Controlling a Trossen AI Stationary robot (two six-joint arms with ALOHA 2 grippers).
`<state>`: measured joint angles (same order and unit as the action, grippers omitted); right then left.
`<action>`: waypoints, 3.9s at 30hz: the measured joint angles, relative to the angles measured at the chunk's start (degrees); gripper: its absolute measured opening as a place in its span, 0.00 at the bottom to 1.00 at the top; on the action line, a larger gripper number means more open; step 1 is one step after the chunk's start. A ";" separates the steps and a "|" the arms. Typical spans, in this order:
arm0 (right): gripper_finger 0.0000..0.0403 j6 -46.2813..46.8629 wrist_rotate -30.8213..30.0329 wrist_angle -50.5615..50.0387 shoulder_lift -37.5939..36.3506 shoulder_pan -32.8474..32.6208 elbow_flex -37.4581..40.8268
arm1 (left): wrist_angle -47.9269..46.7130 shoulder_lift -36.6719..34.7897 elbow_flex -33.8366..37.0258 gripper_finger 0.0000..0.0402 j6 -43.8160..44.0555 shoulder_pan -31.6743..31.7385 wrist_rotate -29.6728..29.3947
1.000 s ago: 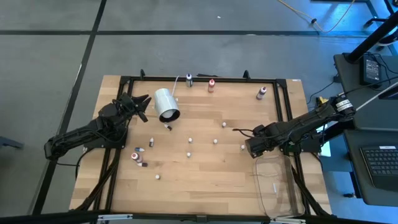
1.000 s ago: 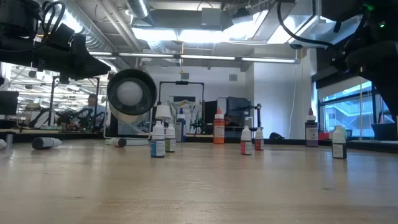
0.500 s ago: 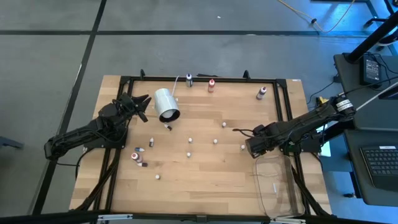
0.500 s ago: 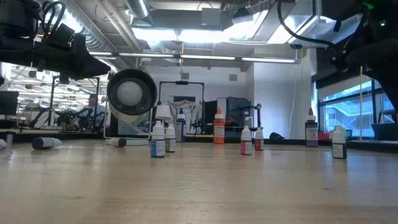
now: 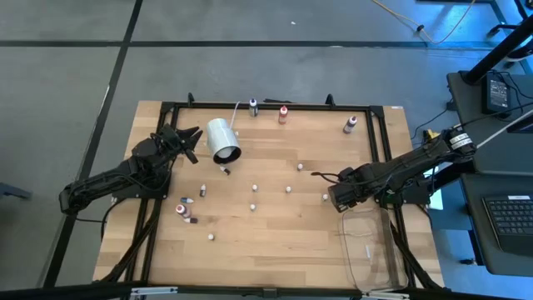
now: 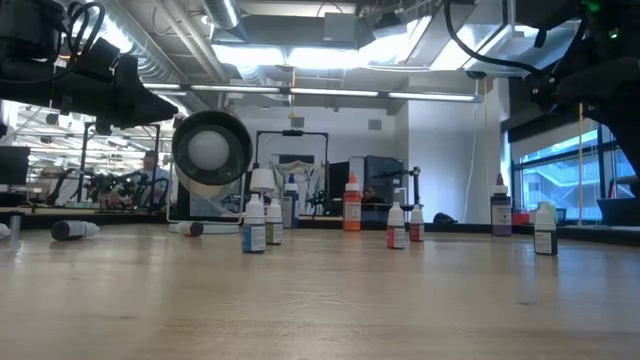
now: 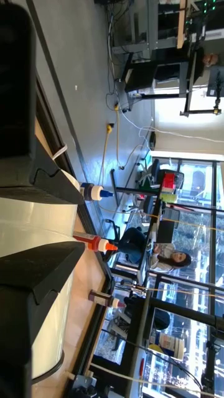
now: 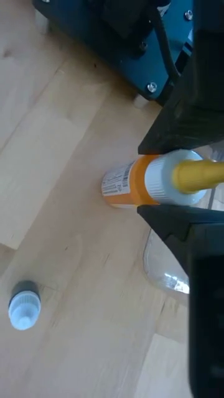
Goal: Pick & Place food coloring
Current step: Put the large yellow food coloring bottle into the transparent bin
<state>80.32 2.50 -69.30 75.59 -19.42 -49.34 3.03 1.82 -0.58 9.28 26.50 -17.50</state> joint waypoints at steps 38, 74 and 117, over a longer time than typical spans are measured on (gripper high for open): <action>0.31 -1.98 -14.04 -8.51 -0.04 -11.19 -28.58 | 0.00 -0.02 0.00 0.26 -0.02 -0.01 -0.02; 0.31 43.68 -6.93 -20.70 20.32 -39.04 -28.11 | 0.11 -0.01 0.00 0.26 0.00 -0.01 -0.07; 0.35 39.31 -6.82 -5.70 0.72 -39.89 -2.62 | 1.48 0.00 0.04 0.26 0.44 -0.02 -0.96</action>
<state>119.63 -4.32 -75.00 76.31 -59.31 -51.96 4.51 1.83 -0.54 9.72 26.48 -18.46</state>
